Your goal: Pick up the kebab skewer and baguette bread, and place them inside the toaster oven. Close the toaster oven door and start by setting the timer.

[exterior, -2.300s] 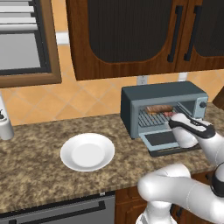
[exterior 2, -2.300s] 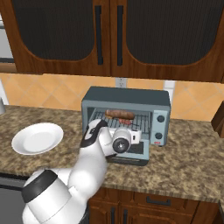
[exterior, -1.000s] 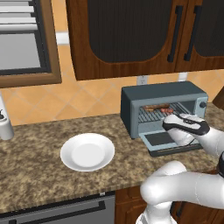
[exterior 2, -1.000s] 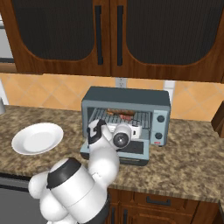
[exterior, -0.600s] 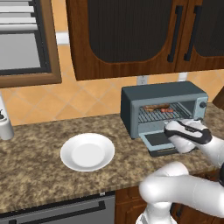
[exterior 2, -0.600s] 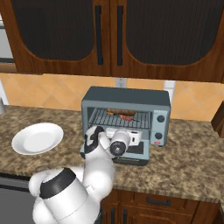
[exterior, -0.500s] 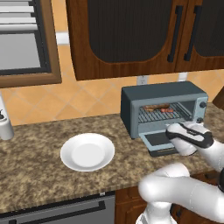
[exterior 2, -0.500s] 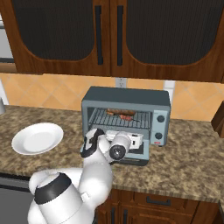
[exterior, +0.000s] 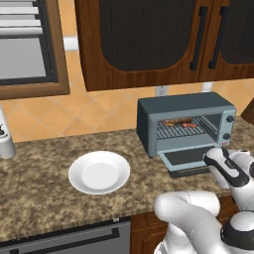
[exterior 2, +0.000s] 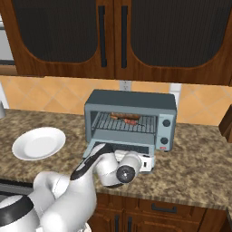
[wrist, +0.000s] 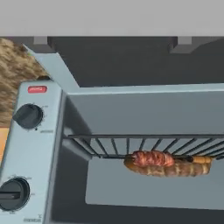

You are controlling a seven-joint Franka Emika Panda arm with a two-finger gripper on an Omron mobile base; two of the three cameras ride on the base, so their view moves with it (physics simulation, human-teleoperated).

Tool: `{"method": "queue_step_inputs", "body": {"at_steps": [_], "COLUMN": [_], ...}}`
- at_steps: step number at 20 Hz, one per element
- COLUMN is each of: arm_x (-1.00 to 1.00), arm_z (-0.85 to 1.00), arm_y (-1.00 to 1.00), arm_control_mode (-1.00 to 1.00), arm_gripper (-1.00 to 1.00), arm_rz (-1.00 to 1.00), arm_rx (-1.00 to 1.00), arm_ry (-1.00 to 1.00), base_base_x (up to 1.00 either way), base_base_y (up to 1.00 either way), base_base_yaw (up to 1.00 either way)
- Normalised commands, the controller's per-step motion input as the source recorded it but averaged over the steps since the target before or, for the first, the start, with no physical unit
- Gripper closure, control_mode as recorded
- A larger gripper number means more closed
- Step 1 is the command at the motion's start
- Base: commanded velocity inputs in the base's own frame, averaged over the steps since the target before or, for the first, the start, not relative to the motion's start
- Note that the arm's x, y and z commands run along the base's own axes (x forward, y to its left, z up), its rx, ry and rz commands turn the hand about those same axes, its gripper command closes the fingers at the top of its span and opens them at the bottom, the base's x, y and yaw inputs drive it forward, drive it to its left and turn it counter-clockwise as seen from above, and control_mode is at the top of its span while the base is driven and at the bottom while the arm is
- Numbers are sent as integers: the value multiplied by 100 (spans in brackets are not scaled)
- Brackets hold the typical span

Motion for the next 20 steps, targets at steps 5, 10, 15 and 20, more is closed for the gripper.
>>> {"method": "queue_step_inputs", "body": {"at_steps": [5, 10, 15, 20], "arm_x": [-78, -65, -35, 0], "arm_z": [-3, -12, -33, -15], "arm_y": [-42, -22, 2, 6], "arm_control_mode": [-100, -100, -100, -100], "arm_gripper": [-100, -100, -100, -100], "arm_rz": [0, 0, 0, 0], "arm_rx": [0, 0, -2, 0], "arm_ry": [18, 16, 5, 0], "base_base_x": [0, 0, 0, 0], "base_base_y": [0, 0, 0, 0], "base_base_yaw": [0, 0, 0, 0]}}
